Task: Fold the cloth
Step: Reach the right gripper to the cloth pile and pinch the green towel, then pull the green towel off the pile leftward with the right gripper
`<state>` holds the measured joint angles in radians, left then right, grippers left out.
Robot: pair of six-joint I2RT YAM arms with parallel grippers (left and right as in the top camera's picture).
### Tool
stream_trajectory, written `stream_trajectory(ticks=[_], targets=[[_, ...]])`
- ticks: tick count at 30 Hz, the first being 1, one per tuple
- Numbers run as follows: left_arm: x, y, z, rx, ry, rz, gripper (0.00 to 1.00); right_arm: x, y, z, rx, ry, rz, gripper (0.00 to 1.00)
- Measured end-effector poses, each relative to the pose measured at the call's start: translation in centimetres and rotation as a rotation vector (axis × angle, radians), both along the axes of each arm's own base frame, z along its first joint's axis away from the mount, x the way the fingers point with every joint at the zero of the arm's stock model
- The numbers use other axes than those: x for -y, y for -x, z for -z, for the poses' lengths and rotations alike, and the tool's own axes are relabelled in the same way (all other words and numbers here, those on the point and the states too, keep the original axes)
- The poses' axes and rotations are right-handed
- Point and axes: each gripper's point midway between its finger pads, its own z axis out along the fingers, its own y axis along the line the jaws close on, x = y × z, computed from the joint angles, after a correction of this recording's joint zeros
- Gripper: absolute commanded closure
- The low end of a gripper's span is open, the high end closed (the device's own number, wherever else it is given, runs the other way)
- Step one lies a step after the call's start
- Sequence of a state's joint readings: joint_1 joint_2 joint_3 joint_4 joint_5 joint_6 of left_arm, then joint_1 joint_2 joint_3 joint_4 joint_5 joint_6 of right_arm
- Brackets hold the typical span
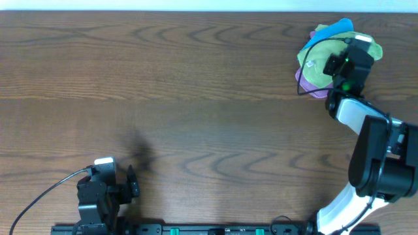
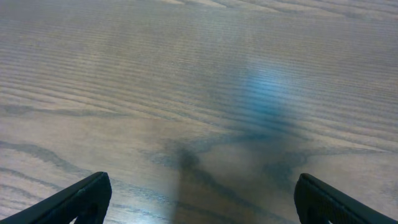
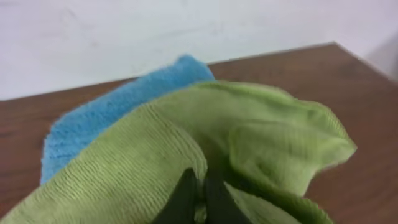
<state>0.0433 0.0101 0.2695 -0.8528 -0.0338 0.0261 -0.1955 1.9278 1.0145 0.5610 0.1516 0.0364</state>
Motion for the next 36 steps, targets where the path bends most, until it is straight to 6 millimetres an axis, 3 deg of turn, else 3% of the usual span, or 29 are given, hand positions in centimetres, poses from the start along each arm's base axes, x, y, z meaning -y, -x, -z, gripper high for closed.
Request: stream_trajectory(ticks=[3, 11, 18, 23, 27, 36], targets=[[0.0, 0.0, 0.0, 0.0, 0.0, 0.0, 0.05, -0.2, 0.4, -1.3, 0.001, 0.006, -0.006, 0.99], [0.0, 0.0, 0.0, 0.0, 0.0, 0.0, 0.05, -3.3, 3.2, -8.7, -0.01, 0.06, -0.102, 0.99], [0.0, 0.0, 0.0, 0.0, 0.0, 0.0, 0.05, -8.4, 7.9, -12.3, -0.09, 0.086, -0.243, 0.98], [0.0, 0.0, 0.0, 0.0, 0.0, 0.0, 0.04, -13.0, 10.9, -16.6, -0.027, 0.112, -0.36, 0.98], [0.0, 0.0, 0.0, 0.0, 0.0, 0.0, 0.05, -15.4, 13.3, -17.0, -0.061, 0.108, -0.428, 0.98], [0.0, 0.0, 0.0, 0.0, 0.0, 0.0, 0.05, -20.2, 16.8, -13.1, -0.249, 0.074, -0.574, 0.98]])
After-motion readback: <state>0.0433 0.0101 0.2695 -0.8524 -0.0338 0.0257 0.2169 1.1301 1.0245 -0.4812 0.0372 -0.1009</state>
